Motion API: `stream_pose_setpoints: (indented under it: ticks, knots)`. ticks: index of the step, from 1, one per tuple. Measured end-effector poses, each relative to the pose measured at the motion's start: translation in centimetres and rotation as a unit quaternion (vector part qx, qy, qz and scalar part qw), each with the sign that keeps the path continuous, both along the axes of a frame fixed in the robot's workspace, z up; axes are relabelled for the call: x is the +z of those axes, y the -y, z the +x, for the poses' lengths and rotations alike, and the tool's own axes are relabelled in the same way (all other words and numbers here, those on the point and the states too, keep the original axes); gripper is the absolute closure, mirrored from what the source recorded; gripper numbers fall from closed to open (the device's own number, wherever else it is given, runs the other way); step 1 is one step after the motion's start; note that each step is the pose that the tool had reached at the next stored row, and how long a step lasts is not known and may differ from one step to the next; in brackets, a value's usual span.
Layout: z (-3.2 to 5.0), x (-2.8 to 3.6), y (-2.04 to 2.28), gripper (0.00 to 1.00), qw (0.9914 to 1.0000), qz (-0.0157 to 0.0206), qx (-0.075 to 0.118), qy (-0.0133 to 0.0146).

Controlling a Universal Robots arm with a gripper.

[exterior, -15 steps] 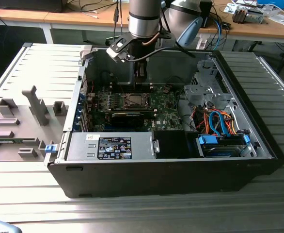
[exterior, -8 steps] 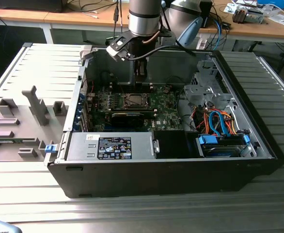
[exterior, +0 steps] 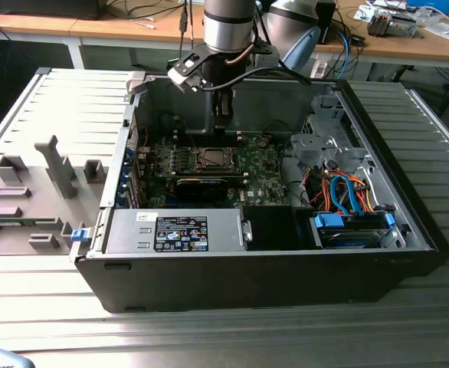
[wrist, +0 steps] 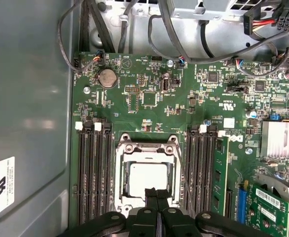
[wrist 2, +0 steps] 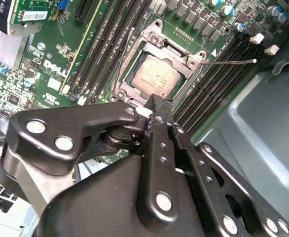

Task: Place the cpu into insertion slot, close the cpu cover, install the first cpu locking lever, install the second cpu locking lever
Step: 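Close the cpu cover, then install the first cpu locking lever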

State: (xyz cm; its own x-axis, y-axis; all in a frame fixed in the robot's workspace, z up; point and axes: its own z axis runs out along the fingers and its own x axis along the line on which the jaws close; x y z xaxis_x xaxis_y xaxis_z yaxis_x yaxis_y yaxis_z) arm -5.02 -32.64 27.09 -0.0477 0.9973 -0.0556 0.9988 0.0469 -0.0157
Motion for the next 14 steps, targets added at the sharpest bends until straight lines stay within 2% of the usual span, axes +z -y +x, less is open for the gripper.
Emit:
stream_pose_setpoints:
  ticks: [4, 14]
  knots:
    - [0.0, 0.27, 0.0, 0.89, 1.0, 0.0, 0.0, 0.0001]
    - [0.0, 0.31, 0.0, 0.89, 1.0, 0.0, 0.0, 0.0]
